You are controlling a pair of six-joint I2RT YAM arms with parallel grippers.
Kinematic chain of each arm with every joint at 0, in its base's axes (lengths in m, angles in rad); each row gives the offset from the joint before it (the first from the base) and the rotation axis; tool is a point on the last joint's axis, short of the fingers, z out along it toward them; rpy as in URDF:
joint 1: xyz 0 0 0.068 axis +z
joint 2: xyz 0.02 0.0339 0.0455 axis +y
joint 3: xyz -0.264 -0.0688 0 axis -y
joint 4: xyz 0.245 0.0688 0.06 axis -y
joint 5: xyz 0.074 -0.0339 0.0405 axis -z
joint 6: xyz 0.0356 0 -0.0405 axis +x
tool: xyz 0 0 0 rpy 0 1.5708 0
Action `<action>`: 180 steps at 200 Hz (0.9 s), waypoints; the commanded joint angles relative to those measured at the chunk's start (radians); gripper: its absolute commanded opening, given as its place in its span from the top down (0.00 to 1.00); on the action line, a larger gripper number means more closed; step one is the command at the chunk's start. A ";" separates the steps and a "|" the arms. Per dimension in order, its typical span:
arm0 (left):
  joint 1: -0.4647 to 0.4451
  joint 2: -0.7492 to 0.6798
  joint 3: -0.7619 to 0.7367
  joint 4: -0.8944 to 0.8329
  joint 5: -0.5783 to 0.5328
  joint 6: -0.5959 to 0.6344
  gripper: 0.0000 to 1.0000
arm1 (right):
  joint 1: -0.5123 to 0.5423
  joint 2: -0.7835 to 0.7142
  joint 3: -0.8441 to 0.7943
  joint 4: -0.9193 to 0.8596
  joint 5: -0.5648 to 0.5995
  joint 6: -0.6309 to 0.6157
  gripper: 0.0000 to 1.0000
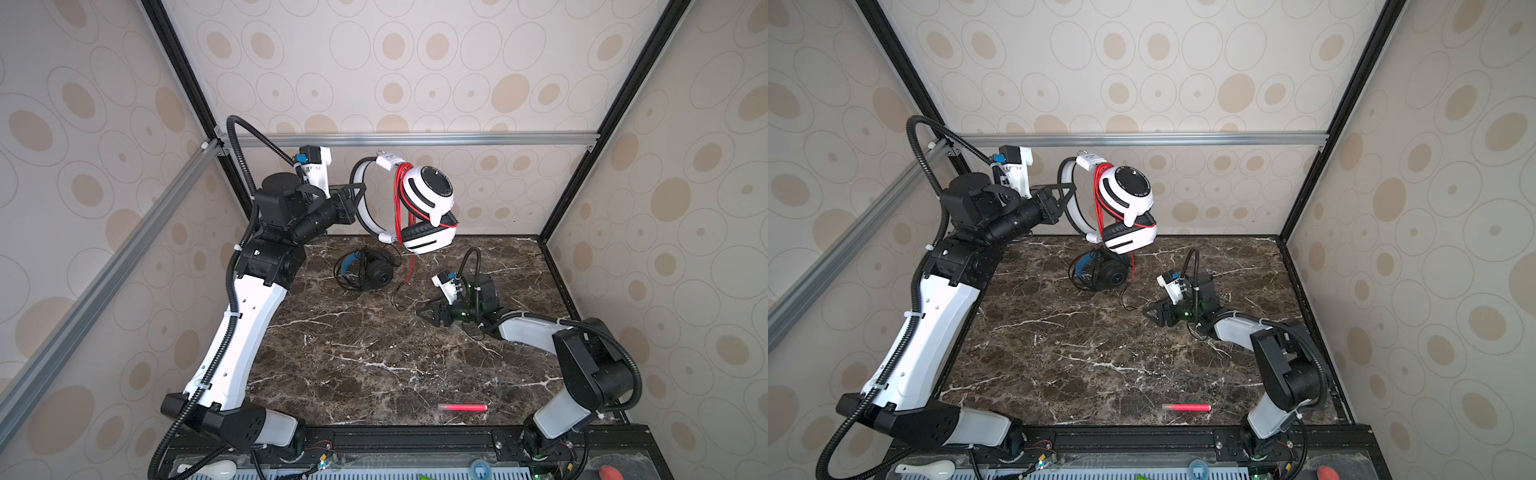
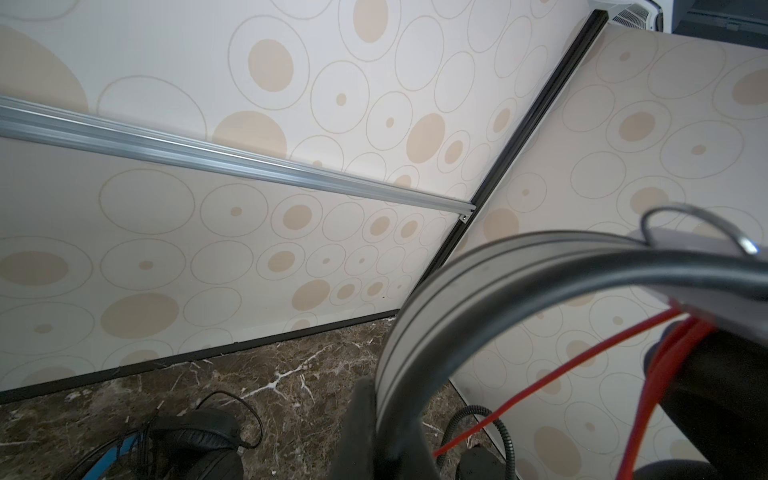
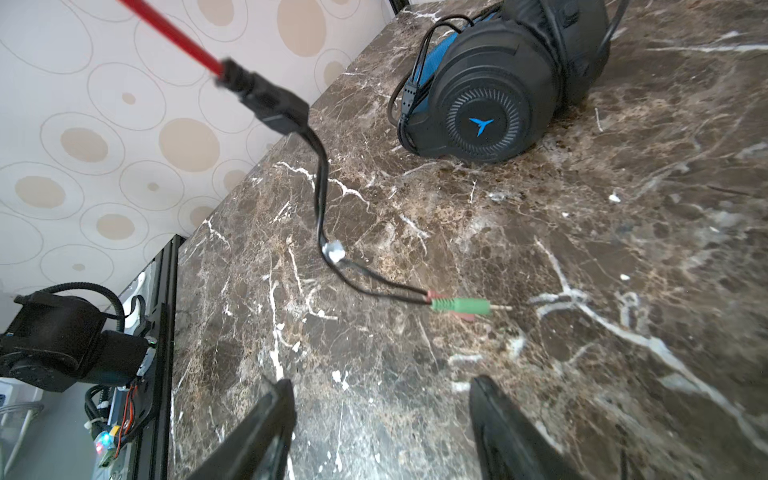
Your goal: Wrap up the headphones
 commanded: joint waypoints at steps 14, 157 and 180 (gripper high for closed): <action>0.008 -0.013 0.029 0.086 0.020 -0.049 1.00 | 0.010 0.046 0.065 0.070 -0.037 0.022 0.30; 0.010 0.011 0.117 0.043 0.038 -0.044 1.00 | 0.104 -0.049 0.060 -0.090 -0.081 -0.120 0.29; 0.009 0.007 0.111 0.046 0.038 -0.048 1.00 | 0.126 -0.065 0.042 -0.108 -0.084 -0.122 0.29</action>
